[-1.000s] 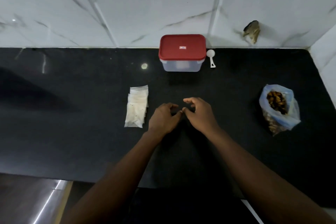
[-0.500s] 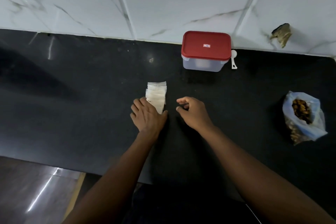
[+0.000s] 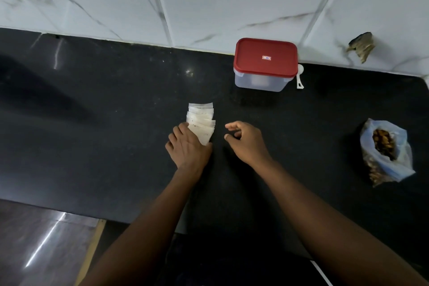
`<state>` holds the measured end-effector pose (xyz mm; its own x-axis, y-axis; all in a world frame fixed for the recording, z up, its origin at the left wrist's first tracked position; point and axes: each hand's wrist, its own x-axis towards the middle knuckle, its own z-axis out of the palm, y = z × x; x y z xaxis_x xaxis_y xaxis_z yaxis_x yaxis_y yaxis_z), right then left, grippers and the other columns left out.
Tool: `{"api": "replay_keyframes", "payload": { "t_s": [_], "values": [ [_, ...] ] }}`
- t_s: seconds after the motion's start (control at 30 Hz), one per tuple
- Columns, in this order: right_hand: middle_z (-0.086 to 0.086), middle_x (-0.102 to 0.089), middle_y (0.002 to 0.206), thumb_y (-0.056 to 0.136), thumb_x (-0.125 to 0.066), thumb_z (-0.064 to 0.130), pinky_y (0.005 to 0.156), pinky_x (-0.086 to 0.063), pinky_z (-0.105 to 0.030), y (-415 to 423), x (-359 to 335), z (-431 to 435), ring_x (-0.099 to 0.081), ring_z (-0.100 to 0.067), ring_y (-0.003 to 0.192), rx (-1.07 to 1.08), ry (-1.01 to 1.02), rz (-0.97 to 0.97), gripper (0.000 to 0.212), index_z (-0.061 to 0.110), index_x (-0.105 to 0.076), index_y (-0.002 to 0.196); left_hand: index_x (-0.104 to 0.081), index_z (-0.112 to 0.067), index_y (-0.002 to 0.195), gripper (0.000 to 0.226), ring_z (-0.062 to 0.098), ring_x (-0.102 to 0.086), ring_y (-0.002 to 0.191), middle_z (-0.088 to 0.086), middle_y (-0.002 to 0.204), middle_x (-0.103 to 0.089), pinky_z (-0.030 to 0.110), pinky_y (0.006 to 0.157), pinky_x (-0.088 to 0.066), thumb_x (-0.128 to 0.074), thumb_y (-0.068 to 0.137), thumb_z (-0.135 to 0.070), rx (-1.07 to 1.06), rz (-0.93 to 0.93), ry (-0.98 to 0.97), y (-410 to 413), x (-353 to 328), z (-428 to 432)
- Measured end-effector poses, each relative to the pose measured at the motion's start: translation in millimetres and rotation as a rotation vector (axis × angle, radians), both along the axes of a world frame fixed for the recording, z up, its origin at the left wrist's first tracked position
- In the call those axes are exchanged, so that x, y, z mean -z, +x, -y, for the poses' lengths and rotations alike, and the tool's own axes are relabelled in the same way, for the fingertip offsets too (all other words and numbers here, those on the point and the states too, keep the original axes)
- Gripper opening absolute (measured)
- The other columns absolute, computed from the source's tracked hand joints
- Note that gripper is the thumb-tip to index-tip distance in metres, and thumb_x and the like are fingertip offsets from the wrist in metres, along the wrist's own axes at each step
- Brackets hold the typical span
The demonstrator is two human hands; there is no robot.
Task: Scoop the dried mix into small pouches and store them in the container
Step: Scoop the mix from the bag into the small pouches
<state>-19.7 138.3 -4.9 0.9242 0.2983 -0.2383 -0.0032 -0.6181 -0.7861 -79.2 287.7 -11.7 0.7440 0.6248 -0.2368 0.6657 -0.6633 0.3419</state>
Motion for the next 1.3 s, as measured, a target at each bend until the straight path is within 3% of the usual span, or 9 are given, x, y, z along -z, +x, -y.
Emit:
{"api": "replay_keyframes", "payload": {
  "t_s": [0.23, 0.37, 0.5, 0.6, 0.73, 0.83, 0.93, 1.07, 1.3],
  "values": [
    [0.008, -0.066, 0.119, 0.093, -0.07, 0.022, 0.076, -0.042, -0.009, 0.7, -5.2, 3.1, -0.061, -0.005, 0.102, 0.014, 0.007, -0.018, 0.029, 0.025, -0.069, 0.122, -0.039, -0.016, 0.144, 0.09, 0.029, -0.044, 0.136, 0.004, 0.144, -0.049, 0.047, 0.114, -0.032, -0.087, 0.073, -0.043, -0.036, 0.11, -0.03, -7.6, -1.3, 3.2],
    [0.009, -0.068, 0.115, 0.093, -0.071, 0.025, 0.08, -0.046, -0.013, 2.5, -9.9, 3.4, -0.063, -0.003, 0.099, 0.049, 0.061, -0.055, 0.028, 0.024, -0.07, 0.121, -0.039, -0.015, 0.145, 0.085, 0.025, -0.045, 0.135, 0.003, 0.144, -0.047, 0.046, 0.115, -0.034, -0.086, 0.075, -0.03, 0.018, 0.247, -0.155, -12.0, -5.1, 8.2],
    [0.008, -0.074, 0.104, 0.093, -0.069, 0.028, 0.081, -0.059, -0.028, 9.9, -16.9, 5.4, -0.069, -0.008, 0.096, 0.224, 0.225, -0.24, 0.019, 0.026, -0.075, 0.111, -0.041, -0.018, 0.145, 0.085, 0.012, -0.049, 0.129, -0.004, 0.141, -0.049, 0.034, 0.109, -0.045, -0.088, 0.074, -0.019, 0.185, 0.428, -0.347, -13.4, -4.1, 19.1],
    [-0.004, -0.077, 0.105, 0.095, -0.068, 0.018, 0.069, -0.061, -0.031, 16.8, -26.0, 14.4, -0.073, -0.019, 0.094, 0.273, 0.362, -0.456, 0.015, 0.018, -0.077, 0.107, -0.04, -0.021, 0.145, 0.085, 0.006, -0.048, 0.128, -0.007, 0.137, -0.049, 0.023, 0.107, -0.046, -0.089, 0.075, -0.017, 0.283, 0.495, -0.468, -14.1, -4.6, 26.6],
    [-0.015, -0.077, 0.105, 0.094, -0.068, 0.007, 0.064, -0.06, -0.029, 18.9, -43.1, 37.7, -0.073, -0.02, 0.082, 0.215, 0.481, -0.555, 0.02, 0.007, -0.074, 0.114, -0.04, -0.028, 0.142, 0.083, 0.01, -0.049, 0.131, -0.009, 0.138, -0.049, 0.039, 0.109, -0.049, -0.087, 0.075, -0.017, 0.379, 0.509, -0.537, -12.5, -2.8, 32.1],
    [-0.015, -0.077, 0.106, 0.092, -0.07, 0.003, 0.069, -0.061, -0.029, 19.0, -48.4, 55.3, -0.074, -0.021, 0.085, 0.154, 0.5, -0.568, 0.025, 0.005, -0.072, 0.117, -0.041, -0.028, 0.142, 0.081, 0.013, -0.049, 0.134, -0.012, 0.14, -0.049, 0.045, 0.106, -0.052, -0.085, 0.075, -0.014, 0.42, 0.52, -0.586, -9.4, -3.6, 37.3],
    [-0.013, -0.077, 0.107, 0.088, -0.073, 0.001, 0.073, -0.062, -0.033, 18.7, -51.7, 68.2, -0.075, -0.023, 0.091, 0.118, 0.467, -0.566, 0.03, 0.006, -0.07, 0.118, -0.042, -0.022, 0.145, 0.08, 0.01, -0.051, 0.133, -0.008, 0.14, -0.051, 0.039, 0.106, -0.053, -0.083, 0.077, -0.005, 0.476, 0.541, -0.623, -3.7, -9.1, 46.7],
    [-0.012, -0.076, 0.11, 0.086, -0.077, 0.002, 0.066, -0.059, -0.027, 15.3, -57.1, 81.9, -0.076, -0.023, 0.092, 0.118, 0.438, -0.591, 0.033, 0.007, -0.069, 0.117, -0.039, -0.025, 0.149, 0.087, 0.013, -0.05, 0.132, -0.009, 0.14, -0.046, 0.035, 0.109, -0.049, -0.086, 0.076, -0.018, 0.607, 0.49, -0.58, 6.1, -13.2, 63.6],
    [-0.014, -0.075, 0.107, 0.08, -0.084, 0.01, 0.06, -0.056, -0.025, 13.5, -58.0, 116.7, -0.073, -0.018, 0.08, 0.226, 0.389, -0.525, 0.037, 0.013, -0.069, 0.115, -0.057, -0.025, 0.132, 0.068, -0.003, -0.048, 0.124, -0.014, 0.134, -0.044, 0.005, 0.098, -0.04, -0.09, 0.073, -0.035, 0.744, 0.461, -0.582, 22.7, -22.4, 99.0]
  ]
}}
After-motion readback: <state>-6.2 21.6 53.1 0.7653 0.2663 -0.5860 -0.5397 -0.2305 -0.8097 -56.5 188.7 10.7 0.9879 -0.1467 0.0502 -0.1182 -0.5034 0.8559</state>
